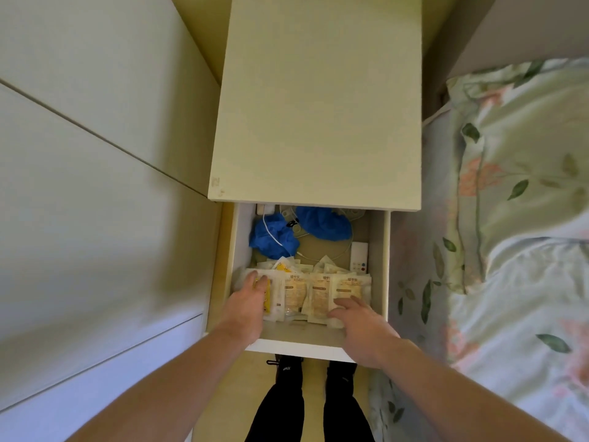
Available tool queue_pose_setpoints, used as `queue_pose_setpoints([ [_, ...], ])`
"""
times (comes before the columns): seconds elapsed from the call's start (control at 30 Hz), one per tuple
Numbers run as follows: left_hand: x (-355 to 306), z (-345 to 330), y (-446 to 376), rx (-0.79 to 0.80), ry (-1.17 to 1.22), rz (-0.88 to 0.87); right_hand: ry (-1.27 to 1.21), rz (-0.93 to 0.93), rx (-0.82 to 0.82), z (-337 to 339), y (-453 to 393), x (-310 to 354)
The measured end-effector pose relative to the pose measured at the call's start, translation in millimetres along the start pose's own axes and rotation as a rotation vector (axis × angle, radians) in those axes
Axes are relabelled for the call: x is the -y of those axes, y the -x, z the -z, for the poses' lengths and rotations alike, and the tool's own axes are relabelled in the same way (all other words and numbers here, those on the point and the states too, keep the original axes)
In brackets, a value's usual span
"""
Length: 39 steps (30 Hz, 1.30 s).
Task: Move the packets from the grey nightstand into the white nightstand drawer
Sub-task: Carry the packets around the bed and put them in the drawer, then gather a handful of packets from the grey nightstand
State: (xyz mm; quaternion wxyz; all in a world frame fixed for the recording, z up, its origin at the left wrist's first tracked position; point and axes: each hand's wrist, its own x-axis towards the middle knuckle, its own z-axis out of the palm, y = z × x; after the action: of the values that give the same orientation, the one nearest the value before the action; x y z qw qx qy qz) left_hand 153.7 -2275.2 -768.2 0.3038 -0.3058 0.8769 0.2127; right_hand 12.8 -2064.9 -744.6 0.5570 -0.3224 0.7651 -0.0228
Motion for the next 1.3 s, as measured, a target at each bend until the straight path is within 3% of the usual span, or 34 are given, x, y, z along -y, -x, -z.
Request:
queue_pose_setpoints([
  [0.27, -68.5, 111.0, 146.5, 0.002, 0.172, -0.157, -0.407, -0.138, -0.294, 18.1, 166.8, 41.7],
  [0.4, -96.4, 162.4, 202.2, 0.002, 0.196, -0.339, -0.524, -0.178, -0.501, 17.1, 253.6, 65.1],
  [0.53, -123.7, 198.1, 246.3, 0.099, 0.063, -0.543, -0.654, -0.257, -0.666, 2.4, 331.4, 95.7],
  [0.77, -193.2, 244.0, 344.3, 0.122, -0.186, -0.887, -0.891, -0.381, -0.939, -76.7, 453.1, 141.2],
  [0.97, -262.4, 205.5, 458.9, 0.122, -0.382, -1.229, -1.126, -0.539, -1.24, -185.8, 555.2, 148.5],
  [1.17, -294.3, 90.5, 611.8, 0.196, -0.532, -1.527, -1.271, -0.705, -1.473, -359.0, 665.6, 164.0],
  [1.3, -293.7, 13.9, 726.0, 0.235, -0.497, -1.664, -1.306, -0.839, -1.576, -480.0, 736.9, 179.4],
])
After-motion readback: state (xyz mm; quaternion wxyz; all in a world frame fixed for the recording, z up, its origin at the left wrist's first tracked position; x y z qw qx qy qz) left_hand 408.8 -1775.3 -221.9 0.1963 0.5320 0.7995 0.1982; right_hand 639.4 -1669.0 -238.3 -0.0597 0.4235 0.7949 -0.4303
